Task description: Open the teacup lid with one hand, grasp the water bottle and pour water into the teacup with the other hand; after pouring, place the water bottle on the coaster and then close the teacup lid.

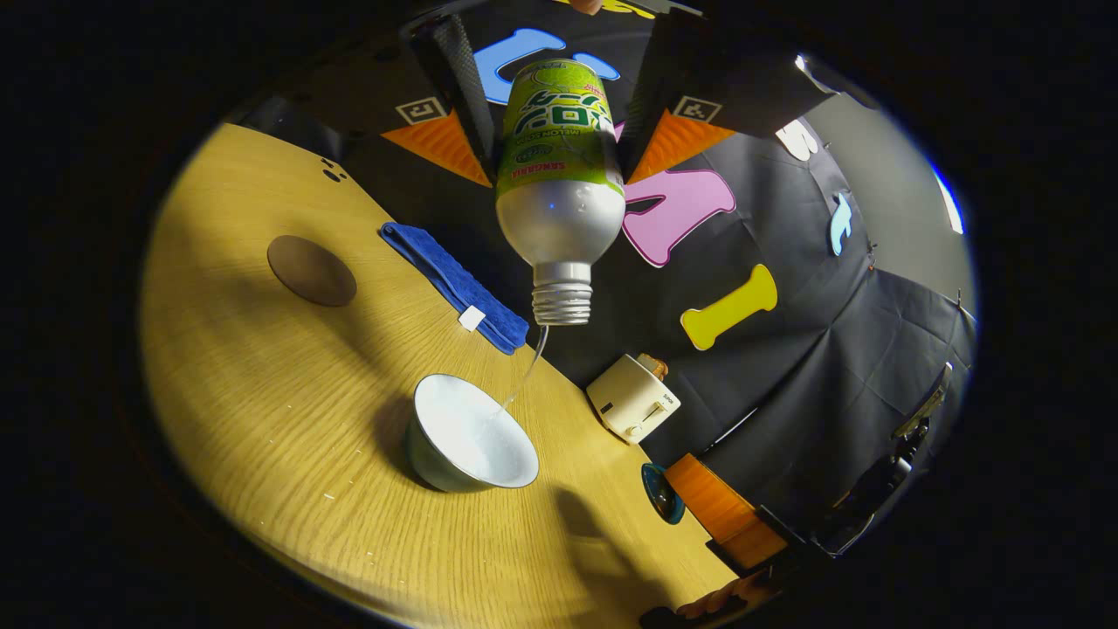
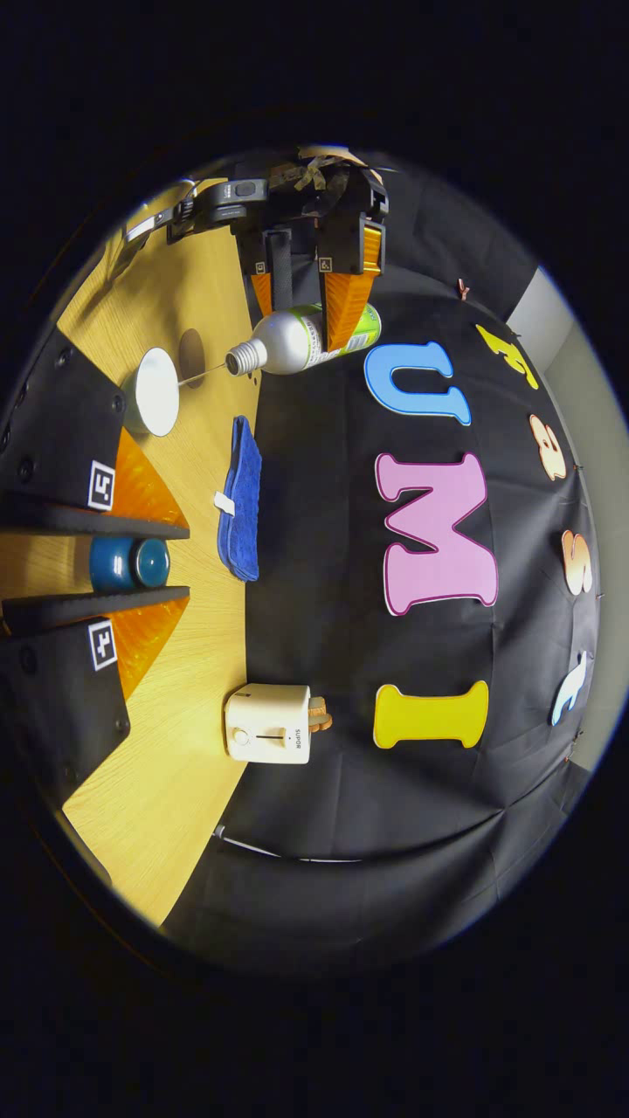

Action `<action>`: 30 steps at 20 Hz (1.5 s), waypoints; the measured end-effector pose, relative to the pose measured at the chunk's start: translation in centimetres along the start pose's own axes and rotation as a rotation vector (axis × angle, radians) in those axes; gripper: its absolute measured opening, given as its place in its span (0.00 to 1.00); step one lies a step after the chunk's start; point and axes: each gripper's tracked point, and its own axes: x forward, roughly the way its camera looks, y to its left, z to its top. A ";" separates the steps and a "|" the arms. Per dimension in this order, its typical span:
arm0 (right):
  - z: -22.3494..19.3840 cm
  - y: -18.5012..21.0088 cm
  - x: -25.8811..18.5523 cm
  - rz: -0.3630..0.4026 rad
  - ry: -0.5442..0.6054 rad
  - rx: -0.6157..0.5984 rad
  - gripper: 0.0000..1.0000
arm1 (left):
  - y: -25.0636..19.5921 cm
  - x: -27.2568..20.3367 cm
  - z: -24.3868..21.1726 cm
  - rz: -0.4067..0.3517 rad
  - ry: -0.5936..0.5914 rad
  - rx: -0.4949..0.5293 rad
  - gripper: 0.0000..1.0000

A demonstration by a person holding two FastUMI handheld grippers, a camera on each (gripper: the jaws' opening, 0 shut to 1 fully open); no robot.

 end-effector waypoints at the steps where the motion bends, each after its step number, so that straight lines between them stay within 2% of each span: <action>1: 0.0 0.0 0.0 0.000 0.000 -0.002 0.31 | -0.1 0.0 0.1 0.002 -0.001 -0.003 0.78; 4: -0.1 -0.1 0.0 0.001 0.000 -0.002 0.31 | -0.8 0.2 0.4 -0.014 -0.017 -0.067 0.78; 7: 0.0 0.0 0.0 0.000 0.000 -0.003 0.31 | -2.6 0.1 1.1 -0.068 -0.031 -0.223 0.78; 9: -0.1 -0.1 0.1 0.000 -0.001 -0.004 0.31 | -3.6 -0.2 1.3 -0.101 -0.033 -0.417 0.78; 12: -0.1 -0.1 0.1 -0.002 -0.001 -0.004 0.31 | -4.0 0.2 1.2 -0.108 -0.018 -0.753 0.78; 15: -0.1 -0.1 0.1 -0.002 -0.001 -0.004 0.31 | -2.9 0.1 1.6 -0.084 -0.029 -1.039 0.78; 19: -0.1 -0.2 0.1 -0.002 -0.001 -0.004 0.31 | -1.5 0.6 1.6 -0.096 -0.089 -1.514 0.78; 22: -0.1 -0.1 0.2 -0.002 -0.001 -0.003 0.31 | -0.8 1.4 -1.0 -0.044 -0.102 -1.809 0.78; 26: -0.1 -0.1 0.2 -0.001 -0.002 -0.004 0.31 | -2.8 2.9 -3.4 0.021 -0.076 -2.033 0.78; 30: -0.1 -0.1 0.2 -0.001 -0.002 -0.003 0.31 | -5.8 4.1 -3.9 0.019 -0.030 -2.149 0.78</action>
